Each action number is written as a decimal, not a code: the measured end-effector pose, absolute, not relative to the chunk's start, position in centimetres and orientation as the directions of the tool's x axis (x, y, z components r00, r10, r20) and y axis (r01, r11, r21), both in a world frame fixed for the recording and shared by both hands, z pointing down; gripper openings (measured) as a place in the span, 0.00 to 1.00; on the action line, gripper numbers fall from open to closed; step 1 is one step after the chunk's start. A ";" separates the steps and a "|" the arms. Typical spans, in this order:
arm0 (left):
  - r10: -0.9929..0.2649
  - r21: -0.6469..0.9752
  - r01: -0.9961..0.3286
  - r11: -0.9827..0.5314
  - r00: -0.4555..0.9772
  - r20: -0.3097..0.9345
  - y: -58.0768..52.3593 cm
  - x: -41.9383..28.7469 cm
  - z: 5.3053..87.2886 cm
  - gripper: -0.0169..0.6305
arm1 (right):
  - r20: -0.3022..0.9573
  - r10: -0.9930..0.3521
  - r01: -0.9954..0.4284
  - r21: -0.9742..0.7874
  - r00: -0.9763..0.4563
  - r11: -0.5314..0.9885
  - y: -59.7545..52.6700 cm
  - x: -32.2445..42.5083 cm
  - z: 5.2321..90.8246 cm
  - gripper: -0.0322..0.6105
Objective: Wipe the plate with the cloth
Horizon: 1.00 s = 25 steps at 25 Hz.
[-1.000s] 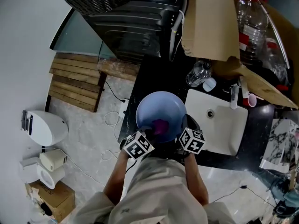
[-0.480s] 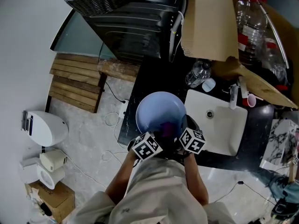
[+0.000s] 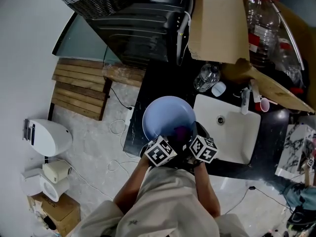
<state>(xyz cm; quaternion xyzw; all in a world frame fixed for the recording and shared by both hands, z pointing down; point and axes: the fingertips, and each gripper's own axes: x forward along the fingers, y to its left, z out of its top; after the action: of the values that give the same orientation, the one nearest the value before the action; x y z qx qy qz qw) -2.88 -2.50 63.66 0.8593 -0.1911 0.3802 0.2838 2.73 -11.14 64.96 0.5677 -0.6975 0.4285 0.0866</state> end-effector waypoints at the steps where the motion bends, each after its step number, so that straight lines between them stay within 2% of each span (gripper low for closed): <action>1: -0.113 0.347 -0.546 -0.763 0.641 0.759 -2.7 -2.7 63.7 0.12 | 0.607 -0.717 -0.864 -0.503 -0.343 -0.013 -11.1 2.7 65.0 0.08; 25: -0.315 0.264 -0.704 -0.659 0.578 0.753 -11.4 -3.2 64.2 0.12 | 0.587 -0.707 -0.832 -0.554 -0.394 0.004 -10.9 2.8 64.9 0.08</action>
<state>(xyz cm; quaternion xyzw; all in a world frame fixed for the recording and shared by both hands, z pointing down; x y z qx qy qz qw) -3.21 -11.37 64.23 0.8427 -0.3022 0.3459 0.2809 2.79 -10.87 64.93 0.5461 -0.7049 0.4472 0.0699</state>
